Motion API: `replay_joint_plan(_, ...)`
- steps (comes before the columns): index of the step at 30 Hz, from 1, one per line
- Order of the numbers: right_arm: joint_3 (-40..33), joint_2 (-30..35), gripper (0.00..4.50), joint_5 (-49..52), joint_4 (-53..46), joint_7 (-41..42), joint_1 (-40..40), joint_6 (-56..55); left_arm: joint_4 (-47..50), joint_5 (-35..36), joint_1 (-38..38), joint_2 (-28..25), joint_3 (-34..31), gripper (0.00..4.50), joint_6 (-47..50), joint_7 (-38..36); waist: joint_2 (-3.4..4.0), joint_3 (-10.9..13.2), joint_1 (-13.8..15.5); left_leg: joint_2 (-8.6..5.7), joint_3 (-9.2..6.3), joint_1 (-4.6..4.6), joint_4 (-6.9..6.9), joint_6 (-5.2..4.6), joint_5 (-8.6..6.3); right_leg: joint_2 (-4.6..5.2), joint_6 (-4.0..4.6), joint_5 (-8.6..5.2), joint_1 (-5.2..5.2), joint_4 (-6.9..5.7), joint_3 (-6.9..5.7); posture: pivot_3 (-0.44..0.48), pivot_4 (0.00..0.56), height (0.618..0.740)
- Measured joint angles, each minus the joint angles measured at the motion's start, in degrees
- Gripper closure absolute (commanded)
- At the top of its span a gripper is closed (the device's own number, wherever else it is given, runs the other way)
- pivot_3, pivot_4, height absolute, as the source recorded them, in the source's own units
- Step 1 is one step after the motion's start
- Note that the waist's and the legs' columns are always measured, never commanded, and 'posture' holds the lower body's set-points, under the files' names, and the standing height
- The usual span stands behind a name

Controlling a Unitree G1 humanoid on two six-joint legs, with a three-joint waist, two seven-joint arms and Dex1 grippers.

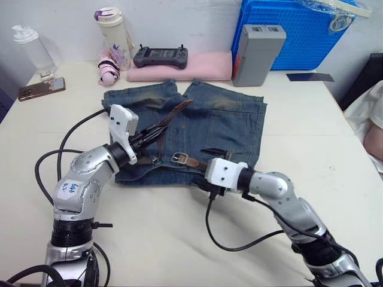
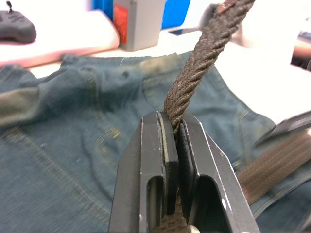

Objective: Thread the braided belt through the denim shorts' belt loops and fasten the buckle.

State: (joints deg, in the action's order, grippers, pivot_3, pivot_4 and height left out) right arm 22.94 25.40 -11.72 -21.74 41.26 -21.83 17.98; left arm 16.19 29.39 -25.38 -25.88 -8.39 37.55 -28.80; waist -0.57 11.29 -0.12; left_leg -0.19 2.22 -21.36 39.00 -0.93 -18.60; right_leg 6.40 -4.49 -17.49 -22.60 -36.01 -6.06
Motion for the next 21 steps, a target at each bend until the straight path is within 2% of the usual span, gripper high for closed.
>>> replay_joint_plan(10,2.1,-4.5,0.01,-4.5,7.9,-4.9,-2.4,2.5,1.1,1.7,0.1,-0.2,-2.3,4.50,2.5,1.2,0.00,0.0,0.0,-0.02,-0.01,-0.03,-0.04,0.00,0.00,-0.01,0.00,0.00,-0.01,0.02,0.00,0.000,0.150,0.712)
replay_joint_plan(13,2.1,-6.5,0.79,-5.1,9.1,-6.7,-2.8,3.4,1.4,1.8,1.0,-0.5,-2.5,4.50,2.6,1.4,0.00,0.0,-0.1,-0.01,-0.01,-0.02,-0.03,0.00,0.00,-0.02,0.00,0.00,-0.01,-0.01,0.00,0.000,0.150,0.712)
replay_joint_plan(20,2.0,-7.8,4.12,-5.2,9.0,-7.9,-2.8,6.9,1.4,1.7,2.8,-1.9,-2.5,4.50,2.7,1.6,0.00,0.0,-0.1,-0.01,-0.01,-0.02,-0.03,0.01,0.00,-0.01,0.00,0.00,-0.01,0.00,0.01,0.000,0.150,0.712)
replay_joint_plan(21,2.0,-8.0,4.48,-5.2,8.6,-7.9,-2.8,7.6,1.5,1.2,3.4,-2.5,-2.2,4.50,2.4,1.5,0.00,0.0,-0.1,-0.01,-0.01,-0.02,-0.06,0.00,0.00,-0.01,0.00,0.00,-0.02,0.00,0.01,0.000,0.150,0.712)
